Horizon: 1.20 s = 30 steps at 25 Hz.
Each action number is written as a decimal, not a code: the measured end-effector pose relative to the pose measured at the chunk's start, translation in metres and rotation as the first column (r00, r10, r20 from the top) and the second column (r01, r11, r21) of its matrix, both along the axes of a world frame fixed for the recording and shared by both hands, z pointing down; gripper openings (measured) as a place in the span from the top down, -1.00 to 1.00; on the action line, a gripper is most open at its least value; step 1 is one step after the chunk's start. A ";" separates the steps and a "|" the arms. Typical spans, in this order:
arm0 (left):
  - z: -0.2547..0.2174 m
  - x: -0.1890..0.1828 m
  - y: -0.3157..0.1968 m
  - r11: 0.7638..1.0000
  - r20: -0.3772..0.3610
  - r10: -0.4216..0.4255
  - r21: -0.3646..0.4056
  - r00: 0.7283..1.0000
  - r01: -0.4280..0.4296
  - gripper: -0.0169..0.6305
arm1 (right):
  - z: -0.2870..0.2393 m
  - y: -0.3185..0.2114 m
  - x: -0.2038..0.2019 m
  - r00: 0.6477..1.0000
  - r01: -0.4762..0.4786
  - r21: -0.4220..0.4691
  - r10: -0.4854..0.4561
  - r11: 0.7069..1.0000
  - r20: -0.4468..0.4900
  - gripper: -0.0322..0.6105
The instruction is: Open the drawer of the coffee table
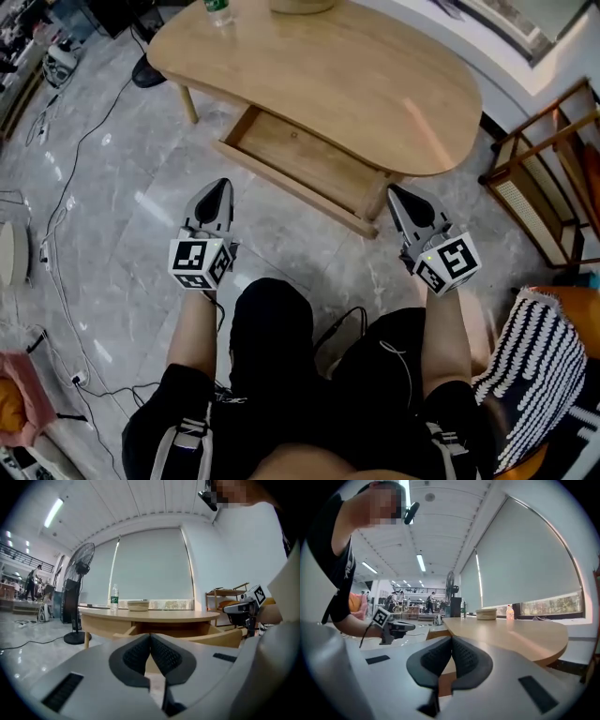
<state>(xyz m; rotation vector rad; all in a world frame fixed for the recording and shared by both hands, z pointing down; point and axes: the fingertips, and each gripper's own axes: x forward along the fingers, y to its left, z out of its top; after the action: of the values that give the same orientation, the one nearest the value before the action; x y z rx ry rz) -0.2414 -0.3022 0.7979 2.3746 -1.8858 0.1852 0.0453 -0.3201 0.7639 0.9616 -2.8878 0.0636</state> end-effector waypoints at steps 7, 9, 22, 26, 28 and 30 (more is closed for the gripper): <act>-0.054 0.023 -0.009 1.000 -0.079 -0.013 -0.017 0.997 0.012 0.88 | -0.027 -0.022 0.016 0.985 -0.166 -0.022 0.167 0.986 0.041 0.86; -0.094 0.026 -0.012 0.999 -0.093 -0.033 -0.038 0.995 0.029 0.88 | -0.059 -0.031 0.017 0.971 -0.231 -0.046 0.233 0.972 0.047 0.86; -0.556 0.069 0.000 0.999 0.062 -0.033 -0.038 0.998 0.035 0.88 | -0.515 -0.010 0.004 0.915 -0.402 -0.044 0.403 0.915 0.021 0.86; -0.653 0.083 0.026 0.998 0.041 -0.033 -0.046 0.999 0.035 0.88 | -0.611 0.019 0.002 0.916 -0.398 -0.042 0.400 0.916 0.039 0.86; -0.679 0.089 0.038 0.998 0.018 -0.026 -0.056 0.999 0.027 0.88 | -0.646 0.029 0.004 0.909 -0.414 -0.014 0.414 0.910 0.051 0.86; -0.697 0.094 0.040 0.999 0.000 -0.006 -0.040 1.000 0.006 0.88 | -0.672 0.031 0.009 0.894 -0.445 0.032 0.442 0.895 0.067 0.86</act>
<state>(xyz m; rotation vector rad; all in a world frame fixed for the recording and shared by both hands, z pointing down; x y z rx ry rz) -0.1473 -0.2618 0.1005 2.3430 -1.8714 0.2204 0.0541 -0.2892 0.0918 1.6370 -2.6629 0.0573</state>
